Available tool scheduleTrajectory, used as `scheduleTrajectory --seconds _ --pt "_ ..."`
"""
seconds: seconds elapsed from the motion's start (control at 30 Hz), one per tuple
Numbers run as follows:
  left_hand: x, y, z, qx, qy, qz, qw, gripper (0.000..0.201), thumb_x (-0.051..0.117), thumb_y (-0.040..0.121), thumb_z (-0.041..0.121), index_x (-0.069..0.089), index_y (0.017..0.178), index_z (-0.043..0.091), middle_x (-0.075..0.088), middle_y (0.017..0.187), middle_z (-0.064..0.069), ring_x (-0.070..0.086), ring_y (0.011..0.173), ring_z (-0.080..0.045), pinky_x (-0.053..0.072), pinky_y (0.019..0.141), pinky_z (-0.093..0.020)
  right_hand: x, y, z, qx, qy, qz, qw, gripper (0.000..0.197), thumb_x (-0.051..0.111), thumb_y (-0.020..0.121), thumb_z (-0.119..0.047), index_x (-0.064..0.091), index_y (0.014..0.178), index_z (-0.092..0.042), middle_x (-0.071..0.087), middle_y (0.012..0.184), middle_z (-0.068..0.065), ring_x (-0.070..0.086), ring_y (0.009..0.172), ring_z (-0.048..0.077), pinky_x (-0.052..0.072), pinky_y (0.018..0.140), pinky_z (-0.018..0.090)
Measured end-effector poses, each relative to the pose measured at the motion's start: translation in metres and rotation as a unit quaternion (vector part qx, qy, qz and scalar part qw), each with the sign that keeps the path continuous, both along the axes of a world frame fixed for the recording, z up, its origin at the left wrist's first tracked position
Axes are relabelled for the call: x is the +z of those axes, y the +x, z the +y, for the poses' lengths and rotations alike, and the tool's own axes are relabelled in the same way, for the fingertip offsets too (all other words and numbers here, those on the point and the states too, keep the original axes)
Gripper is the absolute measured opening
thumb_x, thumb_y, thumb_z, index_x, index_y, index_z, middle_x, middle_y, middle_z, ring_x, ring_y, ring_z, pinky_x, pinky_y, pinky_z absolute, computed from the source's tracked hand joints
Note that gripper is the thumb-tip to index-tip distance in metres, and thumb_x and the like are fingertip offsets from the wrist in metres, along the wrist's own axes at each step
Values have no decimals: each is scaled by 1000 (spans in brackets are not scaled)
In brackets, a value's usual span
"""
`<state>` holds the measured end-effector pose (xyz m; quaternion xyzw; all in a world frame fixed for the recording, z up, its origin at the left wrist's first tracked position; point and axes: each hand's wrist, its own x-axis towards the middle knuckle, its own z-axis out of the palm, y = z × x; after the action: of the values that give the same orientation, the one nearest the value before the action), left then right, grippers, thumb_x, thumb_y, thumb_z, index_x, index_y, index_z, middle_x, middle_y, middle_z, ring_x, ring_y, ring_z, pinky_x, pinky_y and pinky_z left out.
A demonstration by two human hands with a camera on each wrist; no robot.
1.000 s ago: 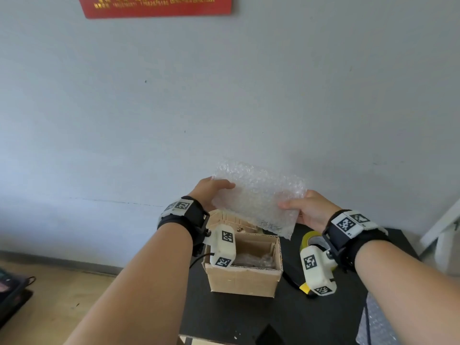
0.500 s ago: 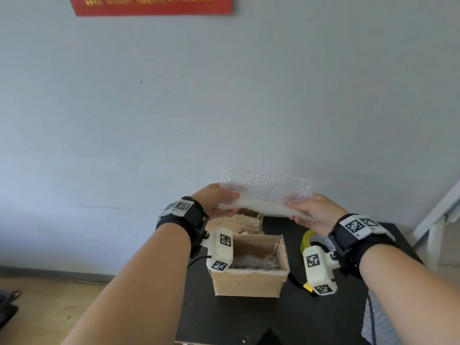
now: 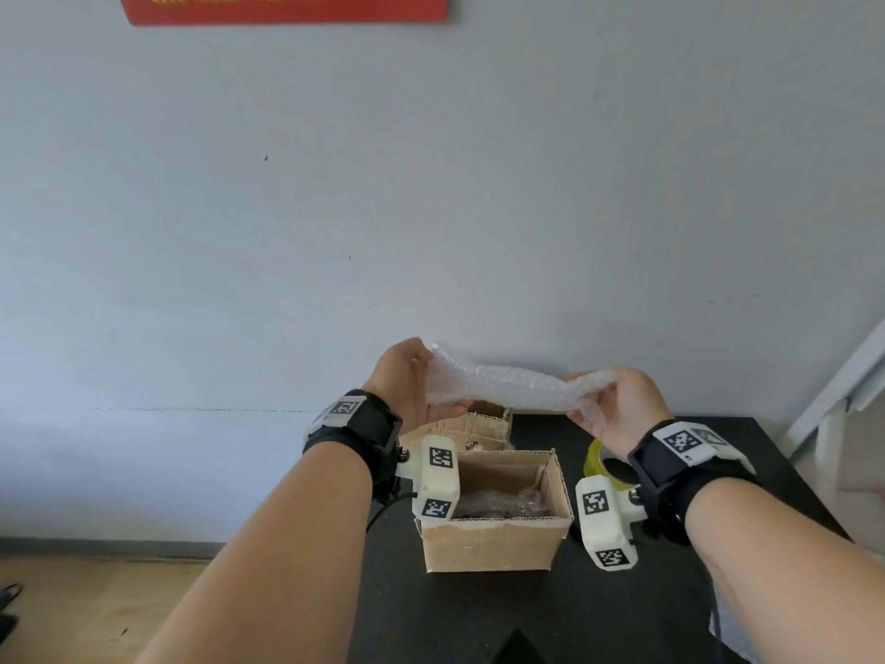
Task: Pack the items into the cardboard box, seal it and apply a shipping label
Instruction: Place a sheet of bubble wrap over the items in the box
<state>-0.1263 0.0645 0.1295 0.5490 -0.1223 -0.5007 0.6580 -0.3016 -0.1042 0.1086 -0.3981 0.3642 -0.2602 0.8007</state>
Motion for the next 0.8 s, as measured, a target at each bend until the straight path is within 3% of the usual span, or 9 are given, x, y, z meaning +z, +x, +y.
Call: scheduleTrajectory --seconds 0.07,0.13,0.2,0.27,0.33,0.47,0.6,0.7,0.8 --pt "-1 5 -5 -52 64 -63 995 35 51 90 38 64 93 5 65 101 -13 65 89 -32 58 75 -39 0 -2 -6 20 -15 21 999 32 40 90 -16 46 61 -5 52 71 12 52 72 25 46 66 35" --pt "-4 7 -9 -92 137 -186 969 15 71 77 30 73 83 16 61 120 -10 59 109 -31 54 91 -44 0 -2 -9 76 -132 137 979 38 64 82 -38 59 60 -7 58 75 9 54 77 22 43 72 34" --pt "-13 13 -13 -130 182 -311 924 14 76 71 19 71 82 26 57 128 -6 58 107 -27 53 88 -39 -1 -2 -5 166 -329 293 882 17 79 71 -28 68 74 -15 63 94 4 56 87 19 45 76 33" --pt "-21 14 -15 -162 233 -396 873 35 80 73 16 62 101 29 54 127 -2 57 101 -24 52 84 -35 -10 4 0 243 -473 398 747 35 76 74 -10 64 105 -20 57 117 -3 55 104 18 47 84 28" --pt "-29 10 -16 -218 267 -473 811 54 81 73 17 55 119 27 50 126 3 52 113 -21 46 96 -36 -15 10 9 272 -537 425 677 54 70 77 -3 54 125 -22 53 125 -6 53 112 17 44 89 25" --pt "-54 -6 -23 -305 341 -592 664 61 78 77 26 53 133 16 57 131 -1 54 120 -22 45 101 -36 -22 21 23 302 -606 453 580 20 58 81 -6 62 96 -17 59 97 1 52 82 16 40 66 23" --pt "-74 -17 -28 -320 347 -642 604 48 68 86 13 55 132 14 60 127 -6 56 117 -25 47 100 -35 -40 20 33 358 -602 463 543 17 56 81 -6 47 77 -19 53 85 1 52 80 22 38 66 28" --pt "-81 -25 -30 -366 358 -650 562 42 68 86 15 58 126 10 62 122 -9 58 112 -27 49 96 -33 -51 21 36 385 -600 478 512 16 64 82 -14 50 85 -21 57 87 0 59 86 22 43 72 28" --pt "-88 -32 -36 -425 367 -654 507 43 67 86 16 56 126 7 62 118 -11 59 108 -28 47 88 -32 -54 29 38 424 -613 499 441 21 68 81 -17 59 100 -17 64 103 4 62 98 24 48 82 31"
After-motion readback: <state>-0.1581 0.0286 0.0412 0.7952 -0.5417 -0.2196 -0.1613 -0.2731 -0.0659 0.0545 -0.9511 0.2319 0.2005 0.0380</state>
